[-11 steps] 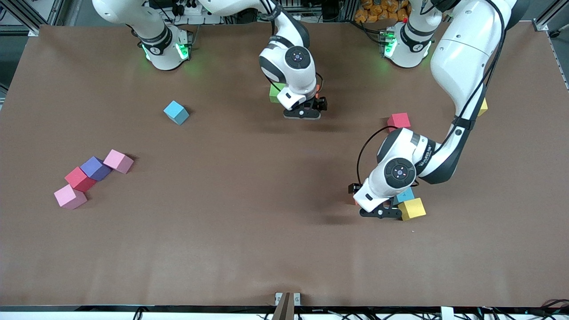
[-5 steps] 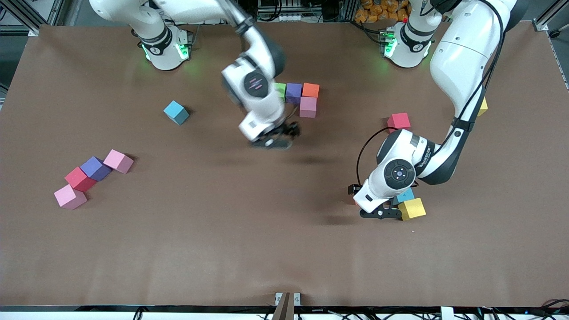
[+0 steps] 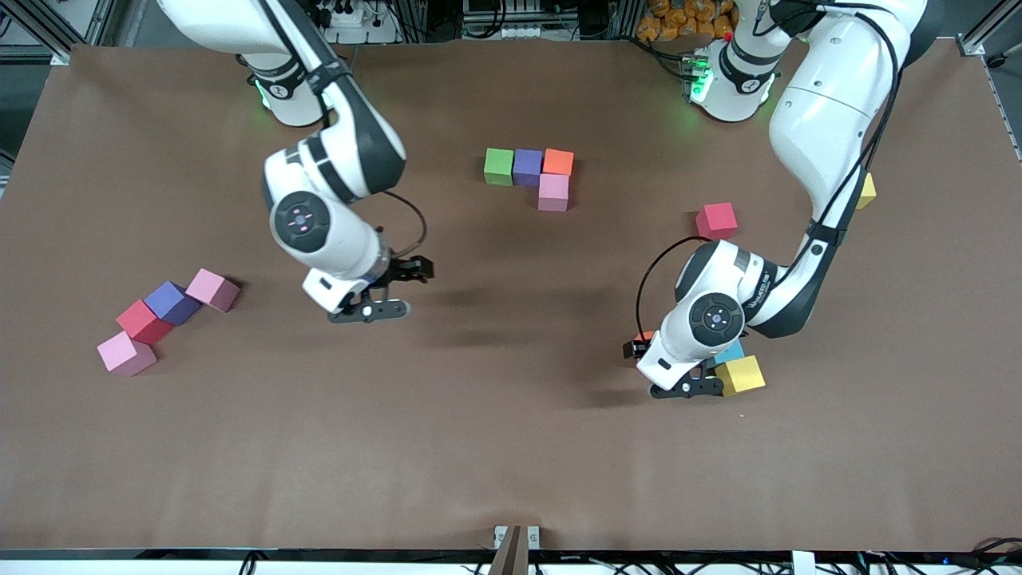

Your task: Form number 2 with 11 blocks

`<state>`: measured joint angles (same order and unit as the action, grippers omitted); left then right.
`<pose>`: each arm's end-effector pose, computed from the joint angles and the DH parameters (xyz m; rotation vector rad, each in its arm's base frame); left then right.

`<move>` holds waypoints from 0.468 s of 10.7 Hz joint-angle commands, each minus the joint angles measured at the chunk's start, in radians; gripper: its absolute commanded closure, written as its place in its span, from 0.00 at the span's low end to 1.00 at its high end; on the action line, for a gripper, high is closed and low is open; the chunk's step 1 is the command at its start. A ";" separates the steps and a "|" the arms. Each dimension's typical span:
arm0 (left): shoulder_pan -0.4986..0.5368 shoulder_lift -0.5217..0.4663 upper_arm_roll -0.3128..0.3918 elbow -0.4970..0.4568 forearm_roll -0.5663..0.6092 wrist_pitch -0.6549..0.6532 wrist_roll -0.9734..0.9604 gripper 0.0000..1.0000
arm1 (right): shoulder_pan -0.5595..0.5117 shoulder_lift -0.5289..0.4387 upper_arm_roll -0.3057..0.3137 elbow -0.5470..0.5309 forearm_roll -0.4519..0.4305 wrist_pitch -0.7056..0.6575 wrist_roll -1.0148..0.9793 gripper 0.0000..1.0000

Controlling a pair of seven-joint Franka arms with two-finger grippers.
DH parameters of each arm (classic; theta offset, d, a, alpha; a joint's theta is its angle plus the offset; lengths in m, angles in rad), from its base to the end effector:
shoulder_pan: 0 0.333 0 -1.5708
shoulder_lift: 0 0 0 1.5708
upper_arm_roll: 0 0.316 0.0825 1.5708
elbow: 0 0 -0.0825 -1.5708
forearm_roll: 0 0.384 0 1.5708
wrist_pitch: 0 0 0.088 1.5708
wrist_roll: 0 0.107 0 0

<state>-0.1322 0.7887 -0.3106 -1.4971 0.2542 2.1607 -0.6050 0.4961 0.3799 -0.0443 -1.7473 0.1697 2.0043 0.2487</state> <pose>0.6546 -0.2607 0.2095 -3.1103 -0.1379 0.1243 0.5686 0.2897 0.3469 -3.0430 -0.1895 0.2445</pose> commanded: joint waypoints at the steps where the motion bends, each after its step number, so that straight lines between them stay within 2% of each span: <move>1: -0.004 0.018 -0.001 0.026 0.010 0.001 -0.022 0.36 | -0.010 -0.158 0.020 -0.173 -0.055 0.004 -0.045 0.00; 4: -0.015 0.014 -0.002 0.026 0.016 0.001 -0.024 0.91 | -0.024 -0.297 0.015 -0.340 -0.071 0.017 -0.147 0.00; 5: -0.026 0.011 -0.002 0.026 0.013 0.001 -0.027 0.94 | -0.024 -0.330 0.004 -0.395 -0.072 0.033 -0.193 0.00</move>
<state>-0.1384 0.7949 -0.3127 -1.4884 0.2542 2.1615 -0.6095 0.4903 0.1480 -0.0414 -2.0133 0.1153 1.9985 0.1199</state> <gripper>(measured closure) 0.405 0.000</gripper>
